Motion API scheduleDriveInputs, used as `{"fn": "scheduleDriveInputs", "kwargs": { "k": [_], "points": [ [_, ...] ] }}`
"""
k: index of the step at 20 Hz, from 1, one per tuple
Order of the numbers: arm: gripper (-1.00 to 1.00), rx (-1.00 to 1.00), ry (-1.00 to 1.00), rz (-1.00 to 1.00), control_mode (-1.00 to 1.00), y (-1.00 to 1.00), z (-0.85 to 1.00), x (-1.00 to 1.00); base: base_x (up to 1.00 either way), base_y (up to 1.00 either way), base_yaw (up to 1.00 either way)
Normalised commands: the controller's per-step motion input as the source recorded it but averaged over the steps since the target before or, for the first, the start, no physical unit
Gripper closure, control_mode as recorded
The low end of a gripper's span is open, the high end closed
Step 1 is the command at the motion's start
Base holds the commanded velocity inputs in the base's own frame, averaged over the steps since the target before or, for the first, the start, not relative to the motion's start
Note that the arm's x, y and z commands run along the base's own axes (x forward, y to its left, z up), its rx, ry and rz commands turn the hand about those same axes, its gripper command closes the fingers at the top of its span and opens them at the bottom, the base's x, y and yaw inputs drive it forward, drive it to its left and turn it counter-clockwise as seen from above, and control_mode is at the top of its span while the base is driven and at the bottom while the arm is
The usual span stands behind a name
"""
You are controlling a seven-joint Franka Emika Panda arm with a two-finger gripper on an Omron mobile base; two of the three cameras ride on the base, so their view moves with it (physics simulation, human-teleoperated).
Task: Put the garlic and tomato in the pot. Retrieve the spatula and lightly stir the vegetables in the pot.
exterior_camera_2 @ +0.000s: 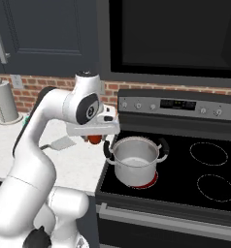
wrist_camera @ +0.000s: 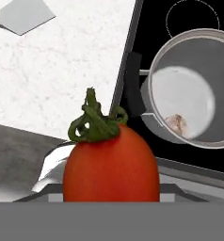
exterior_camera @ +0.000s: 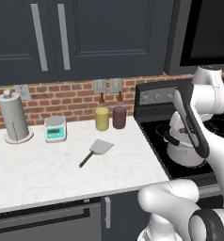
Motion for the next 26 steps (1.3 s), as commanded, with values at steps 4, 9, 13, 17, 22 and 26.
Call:
{"fn": "scheduleDriveInputs", "kwargs": {
  "k": [4,9,13,17,22,26],
  "points": [
    [1.0,0.0,0.04,-0.11,-1.0,-0.97,-0.54,0.77,0.0,0.0,0.0],
    [1.0,0.01,0.0,-0.09,-1.0,-0.85,-0.36,0.72,0.0,0.0,0.0],
    [1.0,0.01,0.0,-0.03,-1.0,-0.54,-0.4,0.74,0.0,0.0,0.0],
    [1.0,0.0,0.01,0.0,-1.0,-0.29,-0.62,0.61,0.0,0.0,0.0],
    [1.0,0.0,0.0,0.0,-1.0,-0.22,-0.71,0.31,0.0,0.0,0.0],
    [1.0,0.0,0.0,0.0,-1.0,-0.14,-0.52,0.13,0.0,0.0,0.0]
  ]
}}
